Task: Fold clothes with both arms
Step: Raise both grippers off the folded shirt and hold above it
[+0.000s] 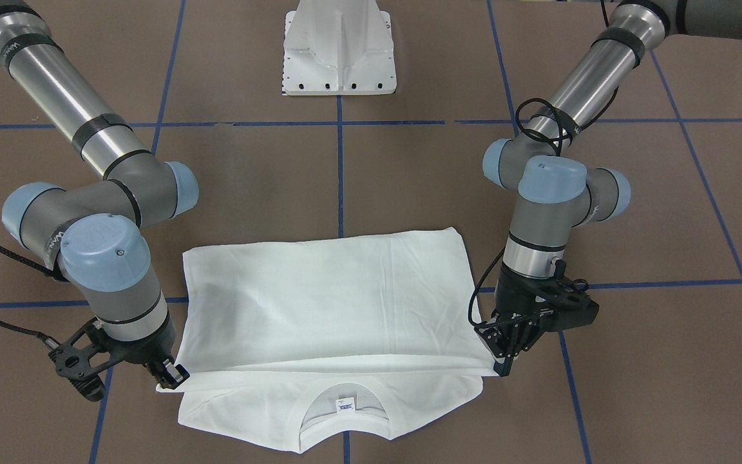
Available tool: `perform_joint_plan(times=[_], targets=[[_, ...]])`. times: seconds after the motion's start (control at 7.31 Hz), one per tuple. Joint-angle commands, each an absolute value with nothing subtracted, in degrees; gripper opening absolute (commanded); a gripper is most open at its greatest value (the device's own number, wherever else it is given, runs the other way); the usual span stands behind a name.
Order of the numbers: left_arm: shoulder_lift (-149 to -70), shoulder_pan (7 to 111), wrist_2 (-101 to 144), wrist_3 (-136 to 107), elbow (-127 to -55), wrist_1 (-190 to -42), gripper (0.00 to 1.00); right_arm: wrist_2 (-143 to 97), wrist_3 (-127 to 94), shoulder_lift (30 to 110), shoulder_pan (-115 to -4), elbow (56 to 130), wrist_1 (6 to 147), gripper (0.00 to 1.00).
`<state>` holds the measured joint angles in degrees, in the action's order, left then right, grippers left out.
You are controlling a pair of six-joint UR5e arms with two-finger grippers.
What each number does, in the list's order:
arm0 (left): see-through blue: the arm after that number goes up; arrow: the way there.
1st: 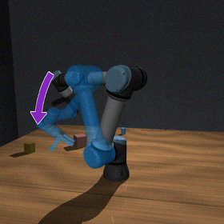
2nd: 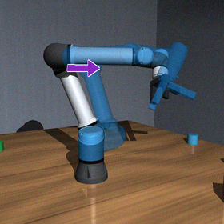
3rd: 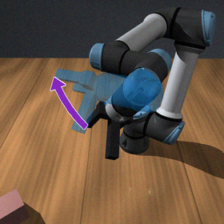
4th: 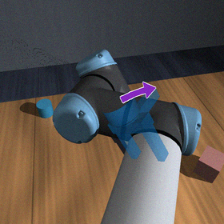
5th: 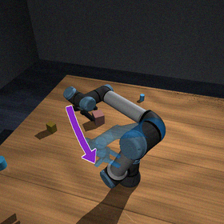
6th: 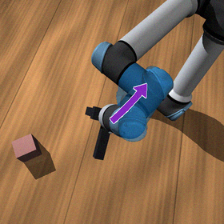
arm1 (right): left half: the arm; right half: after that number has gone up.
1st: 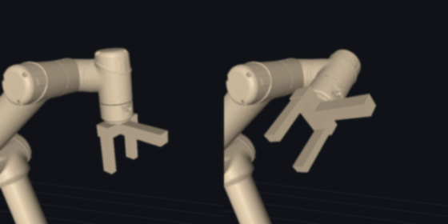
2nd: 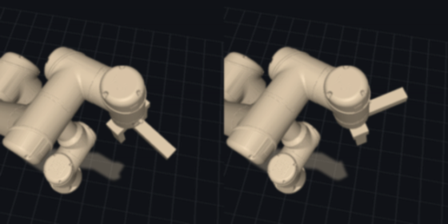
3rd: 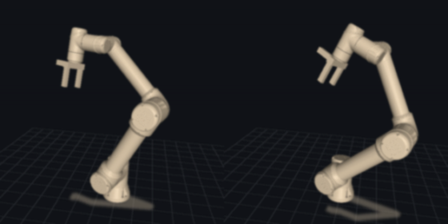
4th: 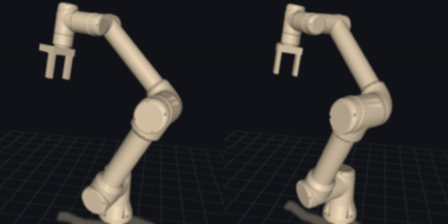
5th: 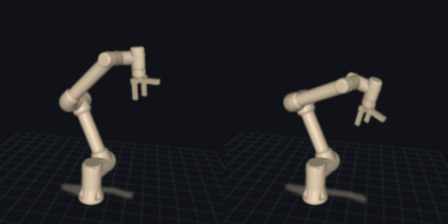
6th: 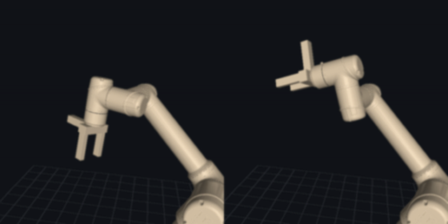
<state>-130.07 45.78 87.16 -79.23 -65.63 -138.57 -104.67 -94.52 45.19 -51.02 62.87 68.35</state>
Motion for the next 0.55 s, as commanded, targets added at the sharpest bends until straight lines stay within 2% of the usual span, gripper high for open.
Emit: perform_joint_plan(times=[0.0, 0.41], targets=[[-132.36, 45.7, 87.01, -79.28, -61.98, -138.78, 0.0, -104.59, -94.48, 45.26, -51.06, 62.93, 68.38, 0.0], [-132.45, 45.53, 87.01, -79.1, -60.21, -139.13, 0.0, -104.33, -94.4, 45.35, -50.98, 62.32, 68.38, 0.0]])
